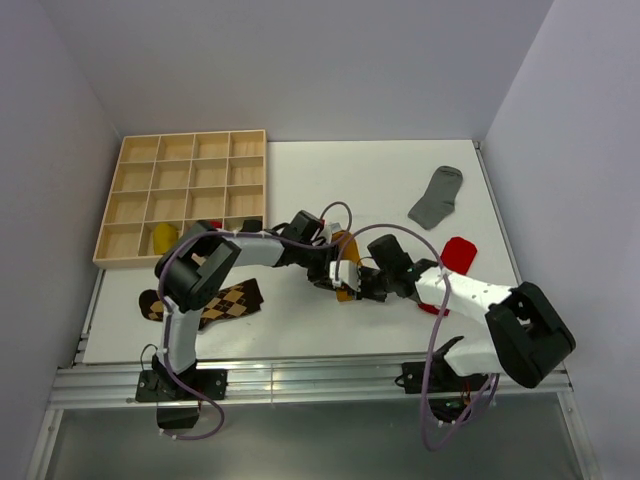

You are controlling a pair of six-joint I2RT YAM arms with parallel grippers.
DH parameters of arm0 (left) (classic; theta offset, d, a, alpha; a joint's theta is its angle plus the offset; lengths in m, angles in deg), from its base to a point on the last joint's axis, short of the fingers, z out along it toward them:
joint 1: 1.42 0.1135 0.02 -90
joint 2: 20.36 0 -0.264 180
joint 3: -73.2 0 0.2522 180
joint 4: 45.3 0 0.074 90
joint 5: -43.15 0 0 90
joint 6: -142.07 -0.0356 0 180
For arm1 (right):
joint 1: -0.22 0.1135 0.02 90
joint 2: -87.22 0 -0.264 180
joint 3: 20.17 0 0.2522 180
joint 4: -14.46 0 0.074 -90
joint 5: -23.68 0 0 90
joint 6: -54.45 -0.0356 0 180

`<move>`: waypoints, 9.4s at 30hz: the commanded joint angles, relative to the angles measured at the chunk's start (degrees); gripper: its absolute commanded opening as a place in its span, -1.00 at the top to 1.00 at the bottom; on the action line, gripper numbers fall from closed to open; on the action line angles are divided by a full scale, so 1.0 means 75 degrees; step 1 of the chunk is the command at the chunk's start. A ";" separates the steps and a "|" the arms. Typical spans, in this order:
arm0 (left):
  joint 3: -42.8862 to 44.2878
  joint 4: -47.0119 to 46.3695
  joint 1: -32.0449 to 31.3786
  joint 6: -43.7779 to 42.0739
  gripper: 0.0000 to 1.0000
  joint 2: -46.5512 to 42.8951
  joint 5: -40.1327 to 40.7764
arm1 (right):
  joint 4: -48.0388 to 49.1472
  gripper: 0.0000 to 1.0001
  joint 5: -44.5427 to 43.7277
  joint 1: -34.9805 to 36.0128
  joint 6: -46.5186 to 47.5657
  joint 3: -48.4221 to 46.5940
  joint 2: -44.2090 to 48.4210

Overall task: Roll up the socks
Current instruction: Roll the sock at the center of the board.

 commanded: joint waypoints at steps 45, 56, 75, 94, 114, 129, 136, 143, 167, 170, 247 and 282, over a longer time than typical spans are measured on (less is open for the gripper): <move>-0.1736 -0.2921 -0.1944 -0.2801 0.16 -0.1700 0.5602 | -0.5771 0.57 0.2305 -0.2104 -0.1172 -0.5488 -0.5788; -0.1279 -0.1855 -0.1641 -0.1678 0.99 -0.1138 0.4442 | -0.4564 -0.18 0.1977 -0.2233 -0.1840 -0.4809 -0.4454; 0.0303 0.0933 -0.0995 -0.1266 0.99 -0.0306 0.2908 | -0.0988 -0.26 0.1554 -0.3581 -0.1244 -0.1176 0.0352; 0.0830 0.1591 -0.0538 -0.1090 0.99 0.0538 0.1488 | -0.0227 -0.53 0.0419 -0.1192 0.1066 0.0853 0.2370; 0.0737 0.1474 -0.0433 -0.1043 0.99 0.0609 0.1042 | 0.0957 0.09 -0.0871 -0.0112 0.1114 0.0888 0.0917; -0.1171 -0.0539 -0.0199 -0.0598 0.11 -0.1451 0.2600 | -0.2673 0.50 0.0992 -0.0685 0.0281 -0.1514 -0.0828; -0.2297 -0.1724 -0.0140 -0.0328 0.05 -0.2624 0.4169 | -0.4350 0.50 0.1613 -0.1377 0.0304 -0.2999 -0.2387; -0.2966 -0.2593 -0.0338 -0.1077 0.03 -0.3434 0.4627 | -0.5967 0.49 0.1672 -0.1624 0.0187 -0.4595 -0.4016; -0.2017 -0.3120 -0.2683 -0.4008 -0.09 -0.1970 0.6540 | -0.6672 0.48 0.1708 -0.1671 -0.0387 -0.5616 -0.5424; -0.1994 -0.3132 -0.2683 -0.3926 -0.02 -0.1818 0.6376 | -0.6614 0.48 0.1719 -0.1683 -0.0423 -0.5616 -0.5424; 0.1053 0.1626 -0.0292 -0.1102 0.99 0.0808 -0.0246 | 0.0628 -0.21 -0.0027 -0.0440 0.1183 0.0678 0.0694; -0.2744 -0.2452 -0.1637 -0.1861 0.00 -0.3540 0.6724 | -0.6974 0.36 0.1578 -0.1741 0.0609 -0.5181 -0.4169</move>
